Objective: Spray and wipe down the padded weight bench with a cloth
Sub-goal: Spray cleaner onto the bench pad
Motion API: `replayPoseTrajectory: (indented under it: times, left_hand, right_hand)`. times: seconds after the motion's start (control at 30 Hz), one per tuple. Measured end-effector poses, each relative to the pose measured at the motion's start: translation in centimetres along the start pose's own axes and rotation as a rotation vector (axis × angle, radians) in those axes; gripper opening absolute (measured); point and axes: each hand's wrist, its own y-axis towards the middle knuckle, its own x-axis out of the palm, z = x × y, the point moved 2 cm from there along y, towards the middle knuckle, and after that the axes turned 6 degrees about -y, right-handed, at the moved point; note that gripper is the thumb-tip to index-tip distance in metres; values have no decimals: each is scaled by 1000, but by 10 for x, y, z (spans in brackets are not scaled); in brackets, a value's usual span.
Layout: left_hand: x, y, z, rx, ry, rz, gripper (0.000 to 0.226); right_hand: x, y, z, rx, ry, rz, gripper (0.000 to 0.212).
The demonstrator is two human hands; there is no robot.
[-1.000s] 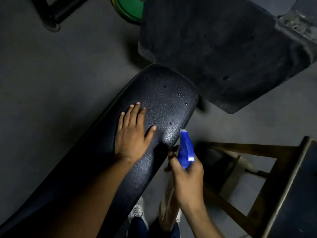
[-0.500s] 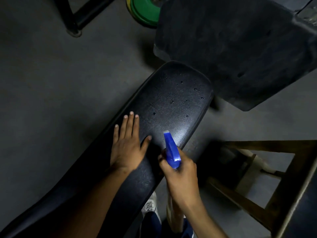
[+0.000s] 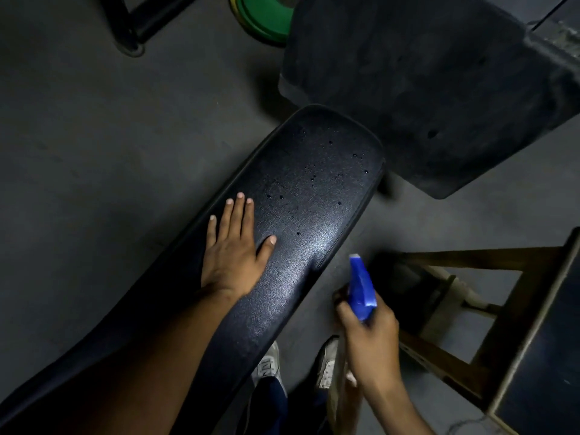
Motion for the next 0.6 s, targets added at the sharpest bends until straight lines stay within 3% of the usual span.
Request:
replayPoseTrajectory:
  times: [0.1, 0.27, 0.37, 0.6]
  left_hand:
    - [-1, 0, 0, 2, -17, -2, 85]
    - [-8, 1, -4, 12, -115, -53, 89]
    - [-12, -6, -12, 39, -129, -90, 87]
    - [0, -68, -26, -21, -28, 1, 83]
  right_hand:
    - [-8, -4, 4, 23, -9, -9, 42]
    - [3, -15, 4, -50, -15, -91, 32]
    - [16, -20, -2, -89, -43, -144, 12]
    - [40, -22, -16, -174, -92, -194, 19]
